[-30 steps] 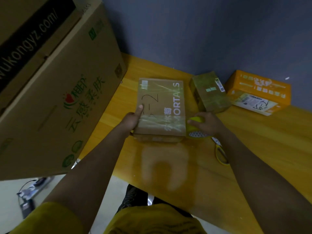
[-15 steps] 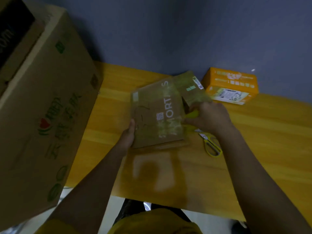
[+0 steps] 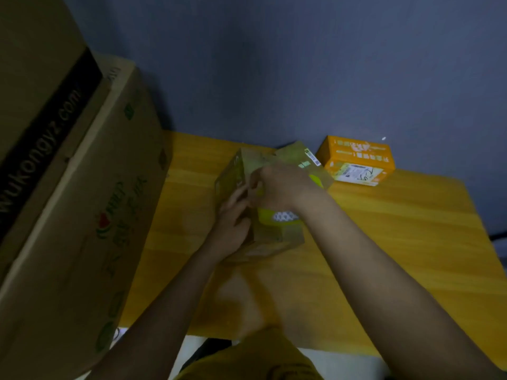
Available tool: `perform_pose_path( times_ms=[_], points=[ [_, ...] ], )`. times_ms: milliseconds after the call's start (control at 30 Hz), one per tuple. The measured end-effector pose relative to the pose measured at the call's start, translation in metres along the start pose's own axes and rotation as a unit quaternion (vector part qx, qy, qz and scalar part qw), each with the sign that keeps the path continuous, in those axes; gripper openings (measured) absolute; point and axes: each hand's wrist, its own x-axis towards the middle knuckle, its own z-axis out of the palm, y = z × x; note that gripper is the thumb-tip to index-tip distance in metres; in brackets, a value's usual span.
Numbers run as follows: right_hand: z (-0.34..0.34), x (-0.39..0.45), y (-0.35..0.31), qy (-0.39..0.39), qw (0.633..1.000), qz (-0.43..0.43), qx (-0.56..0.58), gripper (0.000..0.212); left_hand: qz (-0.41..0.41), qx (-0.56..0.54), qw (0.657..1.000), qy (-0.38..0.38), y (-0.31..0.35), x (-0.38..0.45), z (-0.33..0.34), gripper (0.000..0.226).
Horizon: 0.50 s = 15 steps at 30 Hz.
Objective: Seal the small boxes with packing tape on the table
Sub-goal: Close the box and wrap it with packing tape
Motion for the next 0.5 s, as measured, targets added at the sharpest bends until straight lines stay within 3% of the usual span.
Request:
perform_pose_path(
  times_ms=[67,100,233,333,433,500],
  points=[
    [-0.009,0.001,0.013,-0.041,0.992,-0.037,0.116,0.026,-0.019,0.042,0.997,-0.066,-0.001,-0.006,-0.010,0.058],
    [-0.009,0.001,0.018,-0.041,0.985,-0.046,0.164,0.024,-0.027,0.087,0.991,-0.093,-0.004,-0.007,-0.016,0.070],
    [0.009,-0.005,0.028,0.059,0.944,-0.002,0.325,0.027,-0.040,0.242,0.961,-0.125,-0.009,0.004,-0.029,0.116],
    [0.020,-0.007,0.027,0.084,0.947,0.029,0.309,0.033,-0.012,0.265,0.958,-0.108,-0.010,0.006,-0.032,0.127],
    [0.024,-0.006,0.014,0.080,0.943,0.023,0.321,0.044,-0.060,0.277,0.951,-0.120,-0.017,-0.001,-0.042,0.128],
    [0.021,-0.008,0.011,0.074,0.965,0.015,0.253,0.060,-0.081,0.294,0.944,-0.127,-0.027,-0.008,-0.052,0.130]
  ],
)
